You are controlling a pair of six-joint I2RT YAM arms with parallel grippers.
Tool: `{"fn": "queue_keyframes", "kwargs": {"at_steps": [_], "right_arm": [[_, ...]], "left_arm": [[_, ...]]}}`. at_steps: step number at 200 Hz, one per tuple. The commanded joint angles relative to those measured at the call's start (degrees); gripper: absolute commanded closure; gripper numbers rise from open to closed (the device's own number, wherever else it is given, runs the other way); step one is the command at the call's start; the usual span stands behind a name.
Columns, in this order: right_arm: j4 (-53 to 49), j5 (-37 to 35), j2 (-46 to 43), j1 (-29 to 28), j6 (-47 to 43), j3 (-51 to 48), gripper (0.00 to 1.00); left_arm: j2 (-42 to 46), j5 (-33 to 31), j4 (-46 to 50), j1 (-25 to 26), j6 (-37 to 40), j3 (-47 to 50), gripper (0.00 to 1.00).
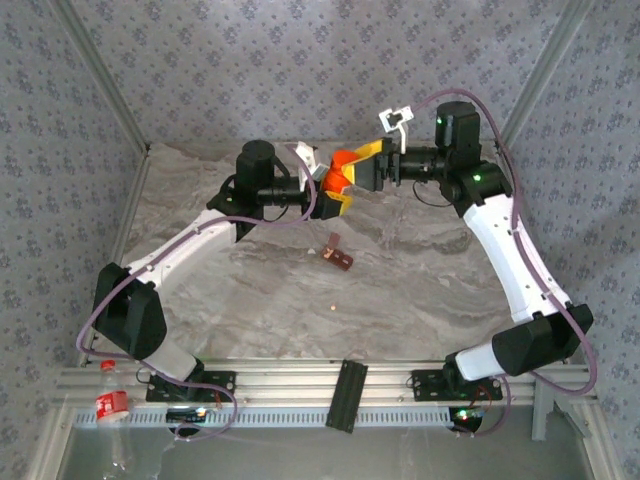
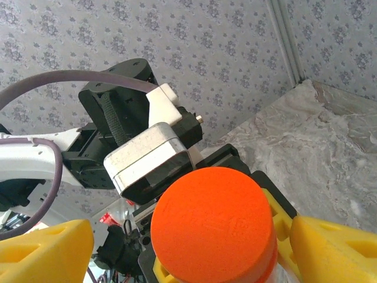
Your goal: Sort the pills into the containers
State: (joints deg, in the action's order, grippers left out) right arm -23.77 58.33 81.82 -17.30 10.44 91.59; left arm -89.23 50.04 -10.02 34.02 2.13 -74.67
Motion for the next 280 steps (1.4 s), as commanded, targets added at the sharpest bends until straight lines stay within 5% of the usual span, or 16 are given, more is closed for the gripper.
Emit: {"fn": "queue_keyframes", "kwargs": {"at_steps": [1,102,165,280], "right_arm": [[-1.5,-0.5,0.8,-0.5,-1.6,2.2,0.14],[-2.9,-2.0,2.0,-2.2,-2.6,3.8,0.28],[-2.9,-3.3,1.6,-2.3,-2.9,3.6,0.58],[6.3,-21.5,-5.3,-6.5,-4.2,-8.6,0.84]], "left_arm": [[1.4,2.1,-1.4,0.0,-0.4,-2.1,1.0],[0.8,2.1,-2.0,0.0,-1.6,-2.4,1.0],[0.8,0.8,-3.4,0.0,-2.7,-2.2,1.0],[0.7,-10.4,-18.1,-0.1,-12.6,2.6,1.0]]}}
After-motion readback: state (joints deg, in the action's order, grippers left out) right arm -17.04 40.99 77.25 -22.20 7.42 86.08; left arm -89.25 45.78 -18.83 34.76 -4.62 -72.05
